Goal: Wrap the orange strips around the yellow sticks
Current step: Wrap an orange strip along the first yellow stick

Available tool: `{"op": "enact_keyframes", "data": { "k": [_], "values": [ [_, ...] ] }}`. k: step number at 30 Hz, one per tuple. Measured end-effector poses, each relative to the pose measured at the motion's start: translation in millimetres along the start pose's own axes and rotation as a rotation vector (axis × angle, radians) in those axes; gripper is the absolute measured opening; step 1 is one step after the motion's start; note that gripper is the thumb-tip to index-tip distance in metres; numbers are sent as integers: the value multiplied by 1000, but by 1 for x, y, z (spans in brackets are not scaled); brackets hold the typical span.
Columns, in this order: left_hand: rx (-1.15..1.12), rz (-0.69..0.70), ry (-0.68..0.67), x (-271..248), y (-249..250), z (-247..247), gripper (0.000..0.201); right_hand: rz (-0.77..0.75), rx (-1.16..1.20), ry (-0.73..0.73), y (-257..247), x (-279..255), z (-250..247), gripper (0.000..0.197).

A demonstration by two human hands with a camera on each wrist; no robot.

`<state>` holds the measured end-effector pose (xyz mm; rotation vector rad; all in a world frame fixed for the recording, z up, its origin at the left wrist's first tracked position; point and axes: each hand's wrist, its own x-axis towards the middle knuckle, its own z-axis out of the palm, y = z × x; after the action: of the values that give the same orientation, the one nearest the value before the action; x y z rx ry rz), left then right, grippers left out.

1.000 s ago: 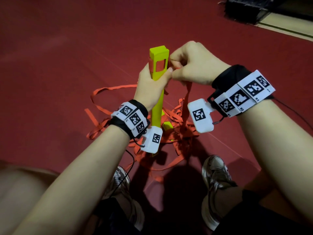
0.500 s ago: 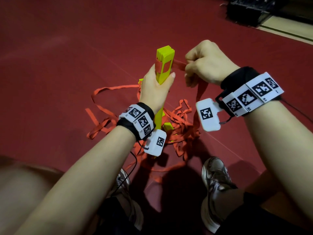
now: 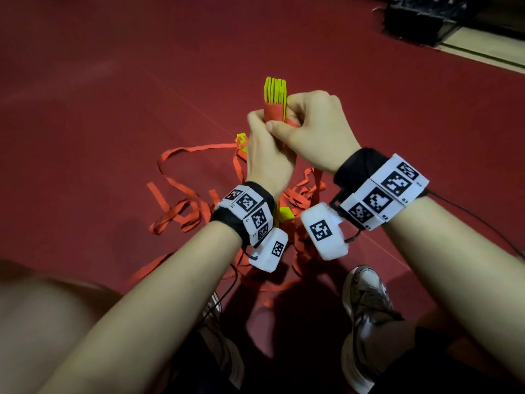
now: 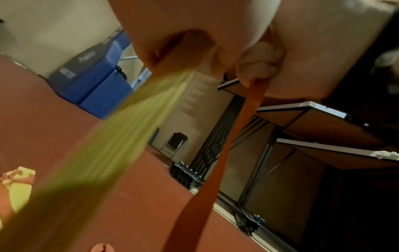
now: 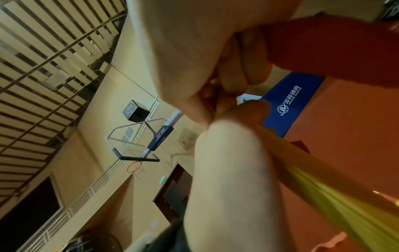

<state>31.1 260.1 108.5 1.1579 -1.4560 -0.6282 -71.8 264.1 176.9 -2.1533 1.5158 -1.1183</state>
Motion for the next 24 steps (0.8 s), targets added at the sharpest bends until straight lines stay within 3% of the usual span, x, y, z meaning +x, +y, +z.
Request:
{"op": "enact_keyframes", "data": {
  "k": [4, 11, 15, 18, 24],
  "values": [
    [-81, -28, -193, 6, -5, -10, 51, -5, 61, -55, 8, 2, -9, 50],
    [-241, -92, -388, 19, -4, -25, 54, -72, 178, -258, 24, 8, -28, 51],
    [-236, -108, -358, 17, -2, -19, 32, -84, 105, -204, 22, 7, -24, 58],
    [-210, -132, -294, 18, -6, -16, 35, -111, 2, -193, 16, 8, -32, 61],
    [-213, -151, -186, 14, -10, -9, 22, -11, 96, -230, 8, 7, -34, 32]
  ]
}}
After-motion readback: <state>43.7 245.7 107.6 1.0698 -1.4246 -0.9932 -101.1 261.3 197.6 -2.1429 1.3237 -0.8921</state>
